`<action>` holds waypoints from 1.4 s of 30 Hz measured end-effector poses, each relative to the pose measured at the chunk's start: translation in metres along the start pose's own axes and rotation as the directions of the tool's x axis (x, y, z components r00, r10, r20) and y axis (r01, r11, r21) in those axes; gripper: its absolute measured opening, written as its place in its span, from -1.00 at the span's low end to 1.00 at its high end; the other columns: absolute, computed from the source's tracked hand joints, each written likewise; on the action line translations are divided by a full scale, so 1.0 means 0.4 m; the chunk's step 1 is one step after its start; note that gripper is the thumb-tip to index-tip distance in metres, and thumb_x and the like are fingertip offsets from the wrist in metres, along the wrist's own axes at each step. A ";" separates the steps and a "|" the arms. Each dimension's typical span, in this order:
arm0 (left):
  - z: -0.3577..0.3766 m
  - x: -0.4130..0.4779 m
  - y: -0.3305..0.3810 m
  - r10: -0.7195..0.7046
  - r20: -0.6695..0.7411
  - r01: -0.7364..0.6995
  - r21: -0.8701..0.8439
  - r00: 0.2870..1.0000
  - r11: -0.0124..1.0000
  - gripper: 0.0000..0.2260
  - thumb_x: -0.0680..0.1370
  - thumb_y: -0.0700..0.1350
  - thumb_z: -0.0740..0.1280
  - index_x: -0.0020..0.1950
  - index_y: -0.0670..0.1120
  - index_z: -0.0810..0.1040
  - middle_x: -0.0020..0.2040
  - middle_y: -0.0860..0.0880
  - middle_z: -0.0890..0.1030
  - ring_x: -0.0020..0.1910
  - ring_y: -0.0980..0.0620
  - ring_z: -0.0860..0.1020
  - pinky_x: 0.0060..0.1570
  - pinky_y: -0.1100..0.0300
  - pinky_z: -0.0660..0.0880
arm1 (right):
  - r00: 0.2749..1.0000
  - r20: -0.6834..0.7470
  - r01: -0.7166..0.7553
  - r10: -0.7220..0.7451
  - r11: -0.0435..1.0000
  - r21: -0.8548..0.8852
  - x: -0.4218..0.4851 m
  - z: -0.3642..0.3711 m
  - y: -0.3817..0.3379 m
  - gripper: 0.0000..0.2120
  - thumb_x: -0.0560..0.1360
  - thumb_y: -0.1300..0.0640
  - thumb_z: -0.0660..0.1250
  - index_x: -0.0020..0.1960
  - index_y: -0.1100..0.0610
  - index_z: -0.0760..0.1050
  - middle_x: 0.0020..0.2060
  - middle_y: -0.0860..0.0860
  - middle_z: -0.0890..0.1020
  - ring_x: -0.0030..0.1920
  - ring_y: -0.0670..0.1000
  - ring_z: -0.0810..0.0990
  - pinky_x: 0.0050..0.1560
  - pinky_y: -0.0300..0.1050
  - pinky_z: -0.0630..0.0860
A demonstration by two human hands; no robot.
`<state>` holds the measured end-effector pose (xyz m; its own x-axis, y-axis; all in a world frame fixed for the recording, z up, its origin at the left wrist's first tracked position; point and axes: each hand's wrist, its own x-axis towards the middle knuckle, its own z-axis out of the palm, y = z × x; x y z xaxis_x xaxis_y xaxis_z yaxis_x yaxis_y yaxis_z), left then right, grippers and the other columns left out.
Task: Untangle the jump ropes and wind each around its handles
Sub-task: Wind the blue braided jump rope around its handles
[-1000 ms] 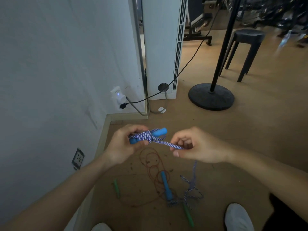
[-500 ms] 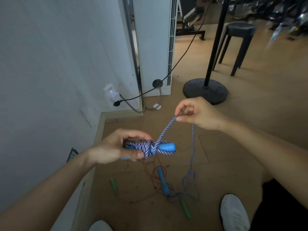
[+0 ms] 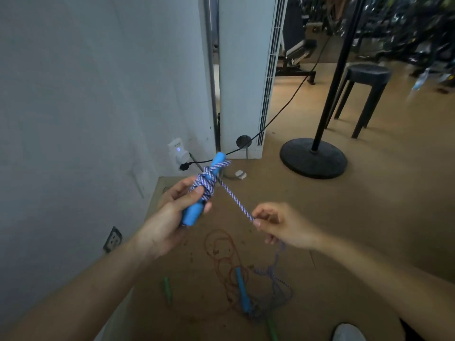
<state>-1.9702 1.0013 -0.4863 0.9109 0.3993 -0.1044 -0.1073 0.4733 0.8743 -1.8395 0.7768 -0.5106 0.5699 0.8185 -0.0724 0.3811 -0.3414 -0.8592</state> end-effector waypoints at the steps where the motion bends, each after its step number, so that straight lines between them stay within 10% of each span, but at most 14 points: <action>1: -0.002 0.007 0.000 0.019 -0.071 -0.020 -0.008 0.997 1.000 -0.57 0.34 -0.13 0.57 0.15 -0.17 0.56 -0.07 -0.08 0.67 -0.23 0.07 0.65 -0.24 0.25 0.62 | 0.999 0.039 0.007 -0.007 1.000 0.005 -0.008 0.006 -0.004 -0.90 0.59 0.18 0.32 -0.01 -0.01 0.52 -0.16 -0.02 0.61 -0.35 -0.01 0.63 -0.29 -0.07 0.62; 6: -0.057 0.041 0.008 0.195 -0.272 -0.111 0.296 0.942 0.949 -0.76 0.52 -0.27 0.43 0.17 -0.14 0.57 -0.04 -0.15 0.67 -0.24 0.01 0.65 -0.16 0.15 0.63 | 0.973 0.220 0.078 -0.071 0.997 -0.027 -0.057 0.020 -0.032 -0.78 0.55 0.13 0.41 0.15 -0.06 0.52 -0.27 -0.08 0.54 -0.27 0.04 0.64 -0.13 0.12 0.63; 11: -0.091 0.044 -0.010 0.383 0.042 -0.248 0.825 0.923 0.508 -0.72 0.45 -0.20 0.53 0.13 0.00 0.66 -0.03 0.11 0.68 -0.07 0.19 0.62 -0.04 0.26 0.53 | 0.966 0.171 0.200 -0.194 0.980 -0.017 -0.081 -0.010 -0.100 -0.94 0.53 0.15 0.43 -0.04 0.03 0.56 -0.31 -0.02 0.58 -0.32 -0.06 0.54 -0.27 -0.18 0.49; 18: -0.057 0.002 -0.060 -0.020 0.490 -0.485 0.867 0.871 0.116 -0.64 0.39 -0.10 0.57 0.14 0.12 0.63 0.00 0.19 0.59 -0.02 0.20 0.58 -0.01 0.09 0.55 | 0.972 0.033 0.235 -0.234 0.971 -0.048 -0.062 -0.075 -0.122 -0.94 0.53 0.22 0.42 -0.03 0.19 0.65 -0.33 -0.15 0.62 -0.33 -0.22 0.53 -0.27 -0.41 0.38; 26: 0.015 -0.052 -0.025 -0.310 0.528 -0.370 0.815 0.791 0.445 -0.56 0.37 -0.34 0.51 0.12 0.08 0.64 0.02 0.06 0.66 0.01 0.01 0.63 0.01 0.06 0.58 | 0.972 -0.140 0.164 -0.189 0.972 -0.171 0.004 -0.131 -0.062 -0.88 0.43 0.18 0.53 -0.08 0.12 0.62 -0.26 0.02 0.65 -0.29 0.00 0.58 -0.22 -0.22 0.48; 34: 0.020 -0.044 0.004 -0.143 0.366 -0.057 0.485 0.920 0.872 -0.54 0.36 -0.37 0.40 0.22 -0.08 0.58 0.14 -0.20 0.63 -0.05 -0.03 0.64 -0.11 0.10 0.59 | 0.994 -0.098 0.023 -0.045 0.977 -0.213 0.033 -0.111 -0.002 -0.89 0.53 0.18 0.41 -0.04 0.22 0.56 -0.20 0.11 0.61 -0.39 -0.16 0.58 -0.39 -0.34 0.48; 42: 0.018 -0.033 -0.003 -0.116 0.150 0.058 0.340 0.982 0.938 -0.51 0.53 -0.29 0.36 0.31 0.21 0.58 0.29 -0.17 0.56 0.04 -0.02 0.61 -0.14 0.13 0.61 | 0.974 0.226 0.036 -0.009 0.992 -0.118 -0.030 0.002 -0.022 -0.93 0.60 0.17 0.32 -0.06 0.06 0.49 -0.30 0.00 0.55 -0.36 -0.04 0.60 -0.31 -0.13 0.58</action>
<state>-1.9792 0.9898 -0.4827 0.9666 0.2194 -0.1324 0.0882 0.2002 0.9758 -1.8502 0.7702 -0.5025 0.3874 0.9047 -0.1775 0.4850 -0.3637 -0.7953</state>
